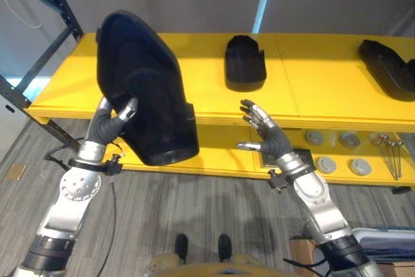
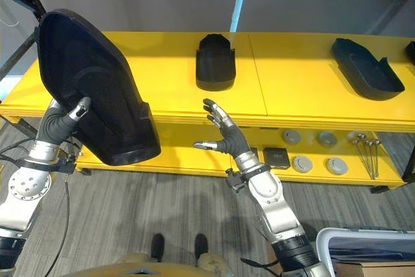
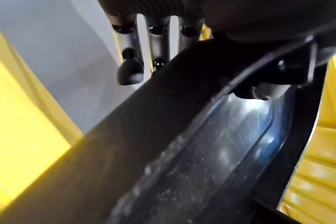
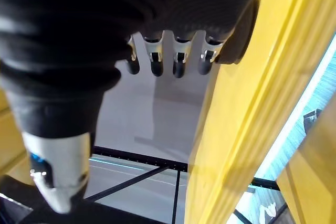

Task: Move parts from the plastic box to the shelf.

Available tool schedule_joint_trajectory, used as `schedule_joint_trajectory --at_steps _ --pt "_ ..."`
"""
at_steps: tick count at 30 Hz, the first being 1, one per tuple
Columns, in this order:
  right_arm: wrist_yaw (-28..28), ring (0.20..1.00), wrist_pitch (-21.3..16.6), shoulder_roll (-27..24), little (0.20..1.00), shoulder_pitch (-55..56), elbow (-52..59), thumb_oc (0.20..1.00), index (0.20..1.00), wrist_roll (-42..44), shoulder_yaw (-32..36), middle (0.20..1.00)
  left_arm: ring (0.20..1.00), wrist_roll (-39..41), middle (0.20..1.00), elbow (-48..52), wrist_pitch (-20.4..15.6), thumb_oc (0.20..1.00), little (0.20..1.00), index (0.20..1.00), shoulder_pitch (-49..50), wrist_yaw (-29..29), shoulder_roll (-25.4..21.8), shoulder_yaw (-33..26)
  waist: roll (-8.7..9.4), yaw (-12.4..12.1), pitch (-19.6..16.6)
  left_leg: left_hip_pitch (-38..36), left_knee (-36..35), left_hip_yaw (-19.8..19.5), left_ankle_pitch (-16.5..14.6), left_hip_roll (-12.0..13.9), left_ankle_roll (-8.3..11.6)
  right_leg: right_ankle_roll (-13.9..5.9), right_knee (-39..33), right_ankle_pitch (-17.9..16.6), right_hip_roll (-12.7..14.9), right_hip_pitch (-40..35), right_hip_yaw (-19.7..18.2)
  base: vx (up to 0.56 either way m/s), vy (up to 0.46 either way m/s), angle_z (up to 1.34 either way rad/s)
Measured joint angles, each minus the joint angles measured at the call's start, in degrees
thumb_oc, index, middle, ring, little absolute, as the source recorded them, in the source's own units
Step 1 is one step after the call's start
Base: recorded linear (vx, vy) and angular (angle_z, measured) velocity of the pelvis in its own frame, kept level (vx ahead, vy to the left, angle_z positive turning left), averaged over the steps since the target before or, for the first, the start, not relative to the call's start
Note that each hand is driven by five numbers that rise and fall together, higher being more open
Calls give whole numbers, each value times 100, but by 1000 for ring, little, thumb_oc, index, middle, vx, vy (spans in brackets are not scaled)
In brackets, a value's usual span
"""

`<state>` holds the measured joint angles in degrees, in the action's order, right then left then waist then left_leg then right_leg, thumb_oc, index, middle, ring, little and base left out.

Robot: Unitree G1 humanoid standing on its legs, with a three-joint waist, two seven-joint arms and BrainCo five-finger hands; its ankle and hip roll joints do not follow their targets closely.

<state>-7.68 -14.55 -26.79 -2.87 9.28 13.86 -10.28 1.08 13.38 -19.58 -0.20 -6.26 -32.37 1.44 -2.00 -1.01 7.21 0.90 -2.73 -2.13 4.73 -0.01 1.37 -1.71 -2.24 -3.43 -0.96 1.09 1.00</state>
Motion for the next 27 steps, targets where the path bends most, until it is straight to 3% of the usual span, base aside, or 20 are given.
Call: schedule_joint_trajectory --at_steps 3,5,6,7,8,9,10,11,12,14,16,17,18,19,21,22,24,27 --pt "-123 1000 -32 -103 1000 100 118 1000 1000 176 -17 1000 200 60 200 60 1 200 200 200 195 89 113 4 11 0 21 350 643 -77 -72 -54 138 99 5 34 36 -1 82 3 -3 16" --pt "-183 1000 -16 -208 1000 304 117 1000 1000 242 29 1000 200 115 200 -62 6 200 200 200 200 161 303 90 168 -8 138 834 1480 -74 177 -301 492 219 -18 -2 364 -78 294 73 61 50" --pt "-204 1000 -13 -251 1000 322 117 1000 1000 243 26 1000 200 115 200 -73 19 200 200 200 267 171 302 86 232 -47 204 913 1708 89 -87 -264 377 318 -99 18 445 -185 313 109 84 24" --pt "-204 1000 -13 -251 1000 322 117 1000 1000 243 26 1000 200 115 200 -73 19 200 200 200 267 171 302 86 232 -47 204 913 1708 89 -87 -264 377 318 -99 18 445 -185 313 150 99 9" --pt "-214 1000 -14 -267 1000 317 131 1000 1000 246 53 1000 200 118 200 -74 10 200 200 200 316 174 260 67 231 -35 209 889 1745 96 -354 5 340 298 -240 25 483 -336 362 66 42 5" --pt "-214 1000 -14 -267 1000 317 131 1000 1000 246 53 1000 200 118 200 -74 10 200 200 200 316 174 260 67 231 -35 209 889 1745 96 -354 5 340 298 -240 25 483 -336 362 178 109 15" --pt "-216 1000 -14 -291 1000 315 171 1000 1000 248 164 1000 200 126 200 -70 9 200 200 200 347 181 214 -14 243 16 215 833 1511 82 -443 481 378 261 -274 54 464 -363 424 226 207 15" --pt "-203 1000 -26 -262 1000 313 209 1000 1000 261 263 1000 200 162 200 -89 10 200 200 200 425 180 213 -152 259 64 225 596 725 -64 -417 925 456 185 -246 92 455 -393 383 264 292 15" --pt "-191 1000 -36 -208 1000 301 163 1000 1000 265 280 1000 200 167 200 -129 15 200 200 200 440 178 214 -198 243 74 222 463 224 -148 -370 1151 536 83 -245 104 453 -410 356 197 313 4" --pt "-171 1000 -23 -120 1000 243 -10 1000 1000 266 244 1000 200 168 200 -142 19 200 200 200 423 166 208 -268 183 94 216 468 -227 -136 -350 1317 560 -55 -246 125 516 -399 333 156 309 -3" --pt "-175 1000 -19 -89 1000 243 7 1000 1000 264 192 1000 200 167 200 -131 22 200 200 200 418 164 203 -262 61 79 215 477 -226 61 -250 1101 427 -265 -246 124 663 -412 304 146 338 -18" --pt "-169 1000 -19 -122 1000 241 65 1000 1000 261 192 1000 200 167 200 -131 23 200 200 200 419 161 204 -249 -119 58 191 399 -212 34 -275 926 305 -371 -245 132 695 -438 285 136 304 -35" --pt "-164 1000 -21 -73 1000 236 83 1000 1000 259 179 1000 200 167 200 -142 30 200 200 200 406 155 155 -247 -158 28 192 387 -190 -167 179 798 440 -512 -245 152 780 -458 226 159 318 -32" --pt "-161 1000 -20 -16 1000 240 85 1000 1000 253 114 1000 200 162 200 -143 56 200 200 200 397 152 103 -247 -66 20 177 374 -191 -117 360 579 466 -552 -244 189 977 -473 194 169 311 -9" --pt "-166 1000 -16 245 1000 206 124 1000 1000 183 -33 1000 200 159 200 -143 130 200 200 200 253 154 -193 -244 168 60 179 305 -187 57 304 -50 143 -511 -45 132 1594 -436 131 163 342 8" --pt "-171 1000 -16 300 1000 201 124 1000 1000 154 -74 1000 200 158 200 -140 140 200 200 200 241 154 -257 -250 159 36 179 263 -186 66 390 -111 84 -518 58 133 1687 -411 141 124 319 -4" --pt "-179 1000 -1 442 1000 214 121 1000 1000 109 -93 1000 200 156 200 -126 145 200 200 200 193 138 -429 -323 164 -92 176 130 -185 265 243 -289 -132 -557 479 13 1801 -239 130 71 249 -27" --pt "-183 1000 73 539 1000 157 121 1000 1000 -36 -93 1000 200 108 200 -109 148 200 200 200 218 50 -513 -582 164 -172 176 47 -184 581 148 -353 -297 -683 1239 -248 1924 321 160 62 241 -49"
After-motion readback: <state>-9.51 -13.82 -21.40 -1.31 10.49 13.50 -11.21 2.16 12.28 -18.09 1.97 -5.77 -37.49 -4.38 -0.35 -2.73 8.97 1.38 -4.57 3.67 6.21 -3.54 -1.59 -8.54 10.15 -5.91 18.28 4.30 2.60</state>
